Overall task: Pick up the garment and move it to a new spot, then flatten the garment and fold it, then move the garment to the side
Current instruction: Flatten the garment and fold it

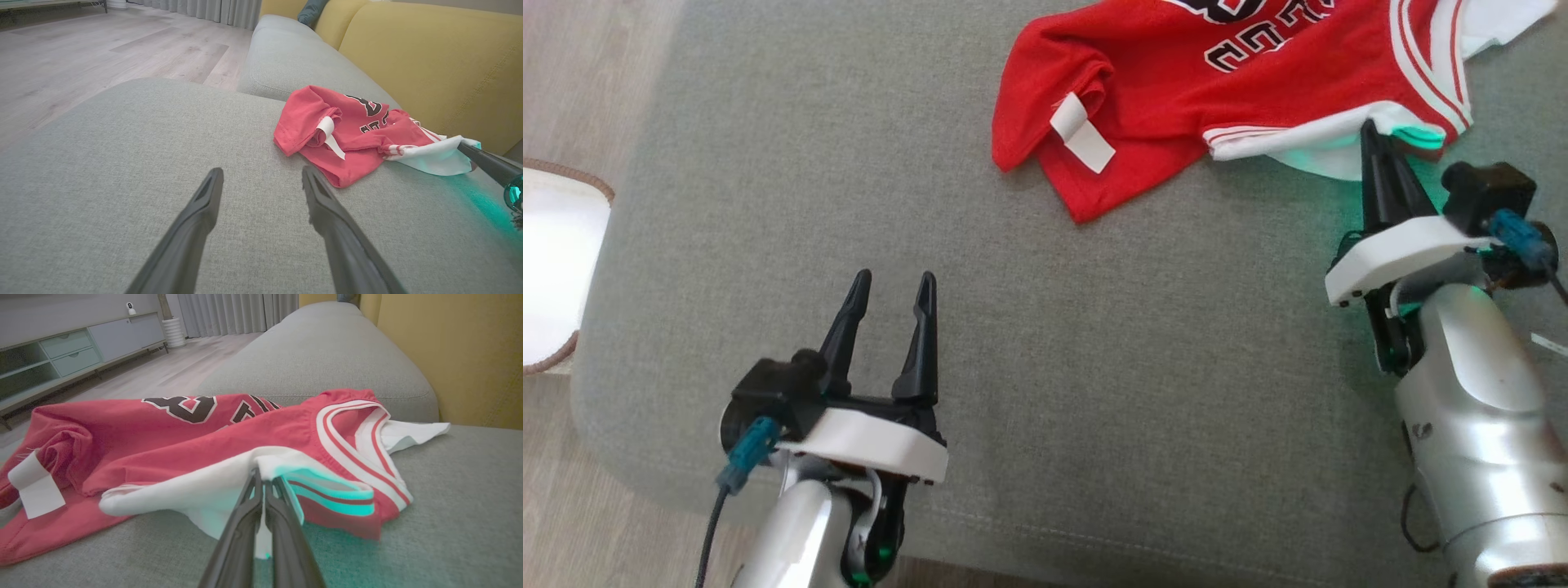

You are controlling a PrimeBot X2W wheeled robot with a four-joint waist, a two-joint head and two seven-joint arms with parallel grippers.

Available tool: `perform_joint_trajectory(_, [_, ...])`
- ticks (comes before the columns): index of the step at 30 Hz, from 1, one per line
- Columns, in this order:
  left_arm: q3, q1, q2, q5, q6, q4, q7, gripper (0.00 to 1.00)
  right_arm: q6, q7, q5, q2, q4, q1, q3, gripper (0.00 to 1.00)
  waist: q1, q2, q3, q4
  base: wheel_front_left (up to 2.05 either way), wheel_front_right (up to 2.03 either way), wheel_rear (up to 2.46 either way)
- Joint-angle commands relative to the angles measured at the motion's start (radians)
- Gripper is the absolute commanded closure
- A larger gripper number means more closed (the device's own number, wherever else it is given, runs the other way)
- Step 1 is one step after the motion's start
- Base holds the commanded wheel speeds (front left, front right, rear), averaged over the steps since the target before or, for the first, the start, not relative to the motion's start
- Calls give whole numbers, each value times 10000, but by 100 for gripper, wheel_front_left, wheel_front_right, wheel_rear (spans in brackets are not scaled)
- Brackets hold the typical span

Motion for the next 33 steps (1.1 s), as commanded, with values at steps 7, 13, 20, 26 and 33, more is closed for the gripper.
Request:
perform_joint_trajectory(7, [323, -286, 39, 60, 41, -193, -122, 0, 65, -134, 1, -11, -995, -109, 393, 100, -1, 0, -271, -174, 0, 0, 0])
perform_joint_trajectory(13, [433, 1, 39, 22, 22, -183, -122, 0, 65, -134, 489, -48, -2320, 1125, 956, 100, -1, 0, -903, -606, 0, 0, 0])
perform_joint_trajectory(20, [526, 342, 39, -2, 25, -199, -122, 0, 65, 413, 1236, -203, -4254, 2998, 1518, 100, -1, 0, -1559, -1393, 0, 0, 0])
perform_joint_trajectory(26, [548, 511, 39, 21, 44, -307, -122, 0, 65, 2002, 1382, -586, -7260, 5028, 1288, 100, -1, 0, -1842, -2042, 0, 0, 0])
perform_joint_trajectory(33, [534, 416, 39, 114, -5, -426, -122, 0, 65, 3603, 1492, -357, -8958, 6692, 354, 100, -1, 0, -1467, -2094, 0, 0, 0])
